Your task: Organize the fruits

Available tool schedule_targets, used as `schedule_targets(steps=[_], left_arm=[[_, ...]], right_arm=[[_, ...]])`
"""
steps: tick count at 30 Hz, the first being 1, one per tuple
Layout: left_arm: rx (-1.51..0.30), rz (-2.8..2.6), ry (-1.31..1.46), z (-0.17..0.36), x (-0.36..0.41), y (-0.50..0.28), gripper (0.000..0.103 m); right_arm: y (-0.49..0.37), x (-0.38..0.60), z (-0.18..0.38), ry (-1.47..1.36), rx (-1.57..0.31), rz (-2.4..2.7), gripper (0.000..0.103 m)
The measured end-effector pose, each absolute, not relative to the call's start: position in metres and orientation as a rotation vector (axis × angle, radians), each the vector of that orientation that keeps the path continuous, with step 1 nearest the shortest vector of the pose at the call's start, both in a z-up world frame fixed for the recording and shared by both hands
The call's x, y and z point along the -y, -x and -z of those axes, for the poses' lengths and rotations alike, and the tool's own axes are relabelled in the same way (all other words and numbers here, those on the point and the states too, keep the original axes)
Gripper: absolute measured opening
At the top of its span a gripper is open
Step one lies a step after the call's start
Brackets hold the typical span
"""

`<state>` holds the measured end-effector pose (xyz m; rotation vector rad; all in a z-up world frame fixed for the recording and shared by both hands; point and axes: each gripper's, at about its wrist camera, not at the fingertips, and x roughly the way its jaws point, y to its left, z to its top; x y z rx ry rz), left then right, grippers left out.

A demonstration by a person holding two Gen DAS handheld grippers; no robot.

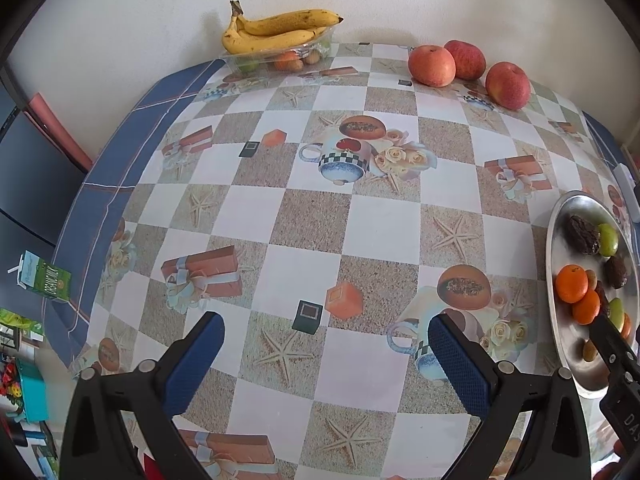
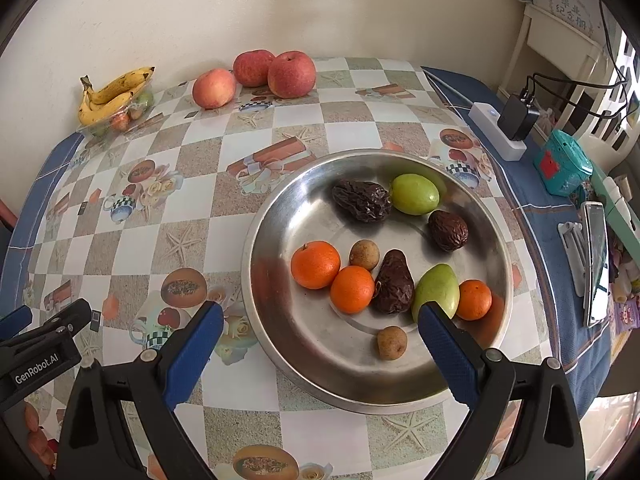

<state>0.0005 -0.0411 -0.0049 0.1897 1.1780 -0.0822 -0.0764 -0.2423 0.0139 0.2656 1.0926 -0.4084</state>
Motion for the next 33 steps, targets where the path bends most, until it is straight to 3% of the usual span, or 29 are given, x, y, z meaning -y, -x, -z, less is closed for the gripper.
schedule_targets(steps=[33], left_arm=[[-1.224,0.097,-0.164,0.0111,0.041,0.0004,0.103]], right_arm=[[0.0755,0.2428,-0.011,-0.256,-1.108,0.406,0.098]])
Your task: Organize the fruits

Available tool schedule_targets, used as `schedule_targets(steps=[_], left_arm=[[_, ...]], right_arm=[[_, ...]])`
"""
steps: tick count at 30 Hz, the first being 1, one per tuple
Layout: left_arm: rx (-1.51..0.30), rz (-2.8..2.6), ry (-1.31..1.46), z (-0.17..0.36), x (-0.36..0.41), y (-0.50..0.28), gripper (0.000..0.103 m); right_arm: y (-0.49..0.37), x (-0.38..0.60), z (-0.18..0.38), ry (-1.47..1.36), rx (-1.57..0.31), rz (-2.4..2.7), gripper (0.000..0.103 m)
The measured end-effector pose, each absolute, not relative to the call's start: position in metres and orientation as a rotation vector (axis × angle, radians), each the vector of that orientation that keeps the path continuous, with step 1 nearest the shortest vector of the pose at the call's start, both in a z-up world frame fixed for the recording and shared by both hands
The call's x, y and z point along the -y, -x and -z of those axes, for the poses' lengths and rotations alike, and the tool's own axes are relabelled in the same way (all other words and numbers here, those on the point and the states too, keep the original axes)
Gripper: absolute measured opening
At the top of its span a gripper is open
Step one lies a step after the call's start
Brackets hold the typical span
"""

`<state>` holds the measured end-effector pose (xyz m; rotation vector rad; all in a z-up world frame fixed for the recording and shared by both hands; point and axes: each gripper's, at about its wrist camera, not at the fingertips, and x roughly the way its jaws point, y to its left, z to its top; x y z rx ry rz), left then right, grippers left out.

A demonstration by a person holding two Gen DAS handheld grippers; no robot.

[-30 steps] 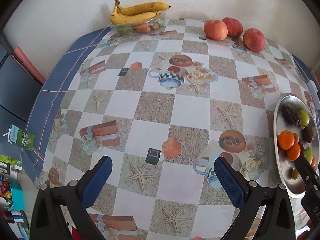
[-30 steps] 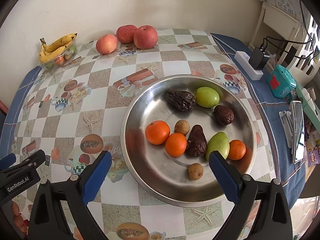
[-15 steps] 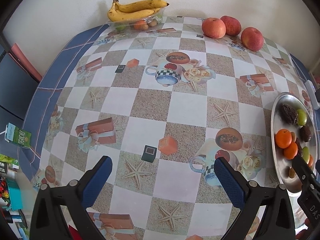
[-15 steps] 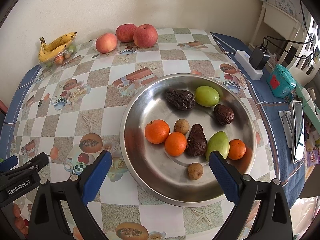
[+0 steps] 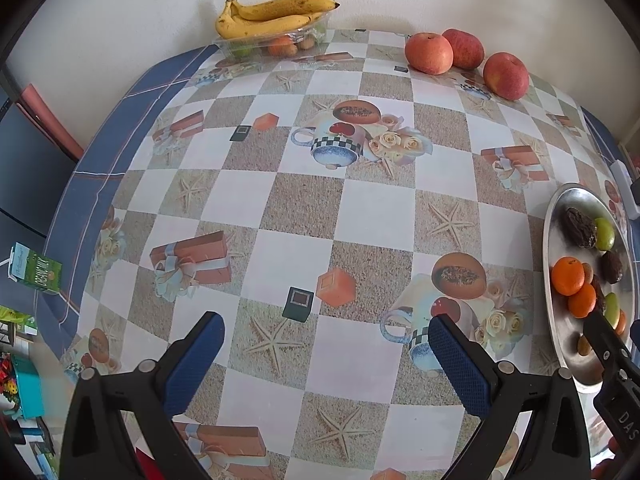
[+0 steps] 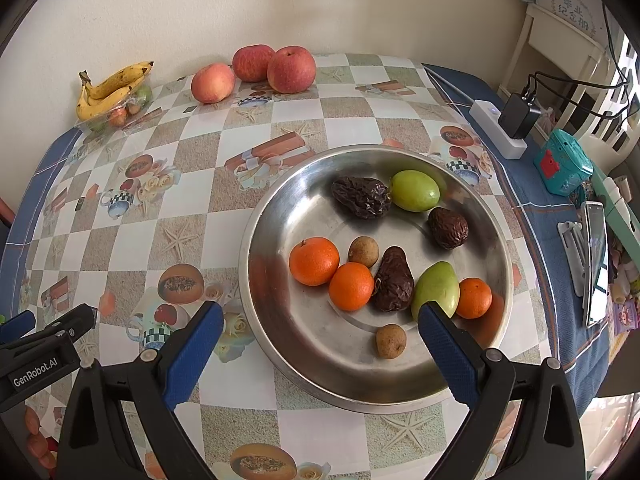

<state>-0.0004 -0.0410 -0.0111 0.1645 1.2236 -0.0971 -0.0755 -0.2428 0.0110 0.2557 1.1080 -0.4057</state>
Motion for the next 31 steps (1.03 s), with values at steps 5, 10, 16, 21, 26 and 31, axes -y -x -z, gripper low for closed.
schedule_targets(steps=[5,10,16,21,26,31], left_arm=[[-1.228,0.086,-0.162,0.012,0.0397,-0.0002,0.103],[-1.231,0.079,-0.157,0.0124,0.0378,-0.0007,0.103],[-1.236,0.075,-0.154,0.0131,0.0365,-0.0013,0.103],[-1.24,0.074,-0.149,0.0133,0.036,-0.0017,0.103],[-1.241,0.076,-0.152,0.0136,0.0363,-0.0015,0.103],[-1.21,0.094,-0.14,0.0076,0.0363,0.0005,0.103]], right_arm=[[0.0751,0.2428,-0.0104,-0.254,-1.113,0.404,0.098],[0.0751,0.2425,-0.0101,-0.255,-1.115,0.404,0.098],[0.0749,0.2432,-0.0091,-0.253,-1.124,0.4,0.098],[0.0747,0.2442,-0.0088,-0.257,-1.127,0.405,0.098],[0.0747,0.2447,-0.0082,-0.259,-1.132,0.407,0.098],[0.0746,0.2446,-0.0081,-0.26,-1.133,0.408,0.098]])
